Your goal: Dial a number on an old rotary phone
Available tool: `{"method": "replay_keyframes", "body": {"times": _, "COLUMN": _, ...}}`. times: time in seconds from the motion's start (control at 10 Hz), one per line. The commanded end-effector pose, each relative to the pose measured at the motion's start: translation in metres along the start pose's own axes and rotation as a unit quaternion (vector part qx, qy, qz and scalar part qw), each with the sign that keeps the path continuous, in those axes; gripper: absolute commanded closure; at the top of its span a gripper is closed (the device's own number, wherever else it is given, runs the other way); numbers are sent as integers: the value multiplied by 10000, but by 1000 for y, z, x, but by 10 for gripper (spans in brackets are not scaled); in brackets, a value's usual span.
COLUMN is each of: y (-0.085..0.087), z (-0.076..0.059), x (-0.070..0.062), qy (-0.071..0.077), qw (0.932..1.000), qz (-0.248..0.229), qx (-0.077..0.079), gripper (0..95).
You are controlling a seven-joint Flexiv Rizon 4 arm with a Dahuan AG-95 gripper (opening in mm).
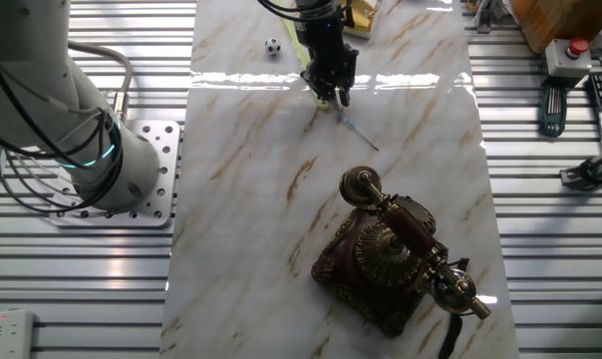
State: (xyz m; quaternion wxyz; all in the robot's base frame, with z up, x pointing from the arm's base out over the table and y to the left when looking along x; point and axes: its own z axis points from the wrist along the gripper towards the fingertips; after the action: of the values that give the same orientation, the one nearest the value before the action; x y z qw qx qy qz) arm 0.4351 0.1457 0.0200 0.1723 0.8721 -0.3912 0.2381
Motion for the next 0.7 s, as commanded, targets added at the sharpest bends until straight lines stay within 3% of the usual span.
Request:
{"method": "replay_keyframes", "body": {"times": 0.1, "y": 0, "z": 1, "x": -1, "qy": 42, "qw": 10000, "qz": -36, "qx": 47, "gripper": 760}}
{"method": "replay_keyframes", "body": {"times": 0.7, "y": 0, "z": 4, "x": -2, "qy": 119, "qw": 9999, "qz": -77, "qx": 85, "gripper": 760}}
